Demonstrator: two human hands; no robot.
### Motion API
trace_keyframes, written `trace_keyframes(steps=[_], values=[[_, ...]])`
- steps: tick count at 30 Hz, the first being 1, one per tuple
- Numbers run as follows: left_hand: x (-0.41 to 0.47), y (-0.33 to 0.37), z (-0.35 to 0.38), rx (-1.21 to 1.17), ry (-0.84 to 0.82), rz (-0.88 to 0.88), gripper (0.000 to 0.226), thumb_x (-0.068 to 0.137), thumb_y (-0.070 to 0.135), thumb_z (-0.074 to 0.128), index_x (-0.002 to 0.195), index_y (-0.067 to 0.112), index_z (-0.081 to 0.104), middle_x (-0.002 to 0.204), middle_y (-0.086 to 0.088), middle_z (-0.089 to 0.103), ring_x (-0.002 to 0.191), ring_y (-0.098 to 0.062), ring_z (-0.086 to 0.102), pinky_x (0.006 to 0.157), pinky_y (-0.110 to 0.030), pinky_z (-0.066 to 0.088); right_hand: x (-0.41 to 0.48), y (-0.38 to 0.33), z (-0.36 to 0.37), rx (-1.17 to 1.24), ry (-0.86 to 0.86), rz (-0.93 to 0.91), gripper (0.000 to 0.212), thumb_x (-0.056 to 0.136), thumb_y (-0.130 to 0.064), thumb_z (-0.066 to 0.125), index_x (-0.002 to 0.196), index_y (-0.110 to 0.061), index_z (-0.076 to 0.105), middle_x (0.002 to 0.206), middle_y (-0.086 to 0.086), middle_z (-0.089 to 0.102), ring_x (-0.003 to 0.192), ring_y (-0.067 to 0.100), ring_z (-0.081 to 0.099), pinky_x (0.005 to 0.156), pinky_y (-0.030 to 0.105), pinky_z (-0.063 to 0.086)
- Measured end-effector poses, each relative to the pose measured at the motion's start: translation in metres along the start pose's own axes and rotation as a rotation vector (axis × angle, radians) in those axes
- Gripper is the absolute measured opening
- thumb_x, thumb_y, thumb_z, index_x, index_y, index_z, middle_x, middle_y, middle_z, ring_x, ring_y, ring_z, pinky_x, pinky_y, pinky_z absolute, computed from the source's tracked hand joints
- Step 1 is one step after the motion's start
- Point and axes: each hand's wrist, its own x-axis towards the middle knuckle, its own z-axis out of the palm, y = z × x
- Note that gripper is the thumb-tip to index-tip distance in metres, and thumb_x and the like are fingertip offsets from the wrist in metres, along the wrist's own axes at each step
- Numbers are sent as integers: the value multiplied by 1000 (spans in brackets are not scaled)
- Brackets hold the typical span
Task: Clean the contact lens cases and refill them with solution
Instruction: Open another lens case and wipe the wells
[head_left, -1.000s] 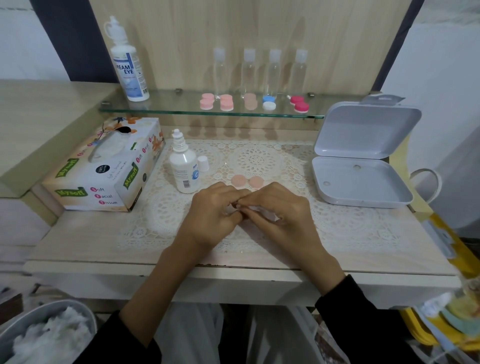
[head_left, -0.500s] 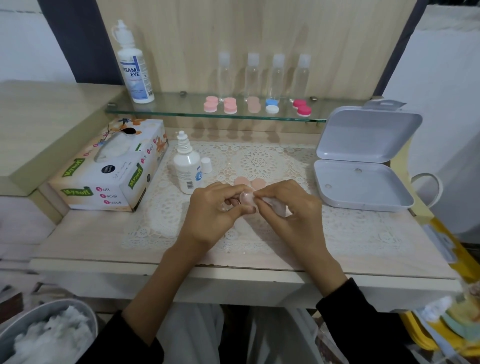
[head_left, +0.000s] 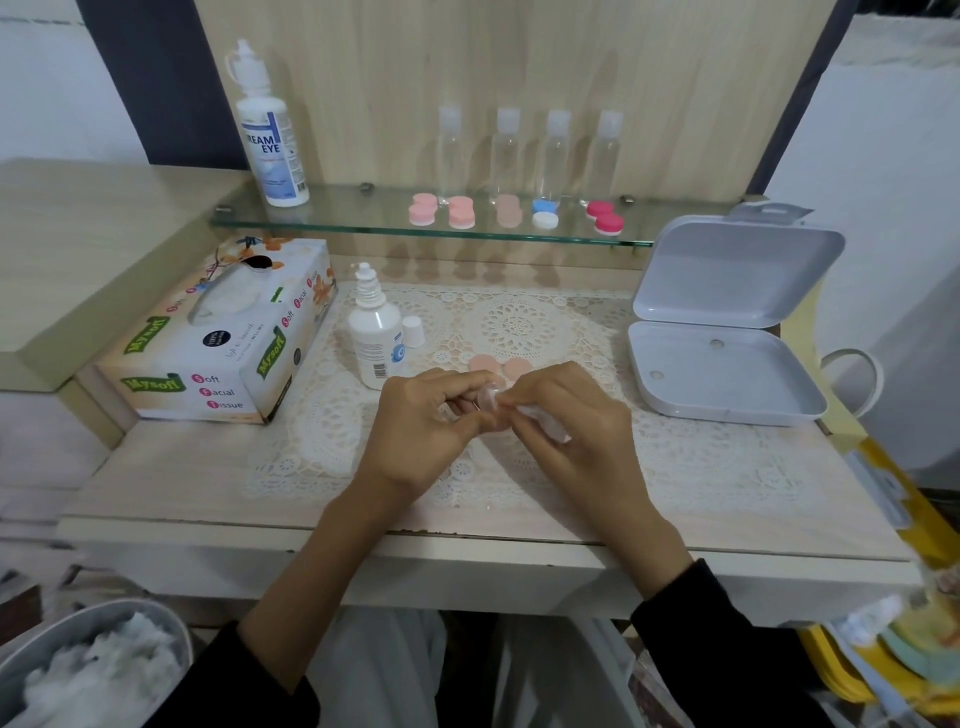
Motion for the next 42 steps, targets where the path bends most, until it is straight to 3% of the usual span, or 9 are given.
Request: trace_keyframes(steps=[4,8,10,14,20,27,31,37,42], values=[[-2,0,0,52,-73,86,35,67,3,75,94,24,72,75,8,68,72,-9,62,70,-16,49,-1,-2,3,24,-68,-76,6,87,-3,70,90,1,72,90,7,68,84,23,63,71,34,51],[-1,0,1,11,-36,27,33,68,12,81,98,23,75,76,3,70,69,-12,61,72,-21,51,-1,2,1,-10,18,10,5,85,-3,71,88,0,71,85,8,66,82,23,62,69,35,50],[-1,2,0,-36,11,-22,37,65,9,84,99,21,73,80,-4,71,70,-15,62,74,-19,50,0,3,0,18,73,73,5,84,-5,71,85,0,71,81,7,65,80,22,62,69,34,50],[-2,5,0,-63,40,-22,43,63,5,84,100,24,70,82,-3,72,73,-16,64,74,-13,49,-1,3,-3,28,100,120,2,81,-1,71,81,0,69,79,6,64,78,21,62,69,31,49],[-1,3,-2,-80,73,-49,44,63,3,84,104,11,71,80,0,71,69,-5,63,72,-10,48,2,2,-6,26,167,177,4,78,2,72,78,-1,68,75,5,64,73,18,60,67,24,44],[-3,0,-1,-50,3,27,37,68,7,82,101,21,71,78,0,71,69,-15,63,72,-19,51,-1,-2,-2,-12,-31,-28,6,86,-6,70,88,0,72,87,6,68,84,23,61,72,32,49],[-3,2,0,-74,-23,58,42,68,6,82,103,25,71,76,19,69,71,-15,63,72,-15,50,1,-2,-1,13,-61,-71,5,84,-1,72,88,0,73,89,4,70,85,22,61,73,31,49],[-1,0,0,-41,-18,34,36,66,6,83,98,18,73,76,0,70,68,-13,62,73,-18,50,0,-3,-2,-6,-2,-1,6,81,2,73,86,0,72,84,5,67,82,24,62,70,34,49],[-2,-2,0,-49,4,8,37,65,7,83,99,16,73,78,-3,71,69,-14,63,75,-19,51,0,-4,-3,-11,23,35,8,78,8,71,81,0,68,80,6,63,79,24,59,67,37,47]])
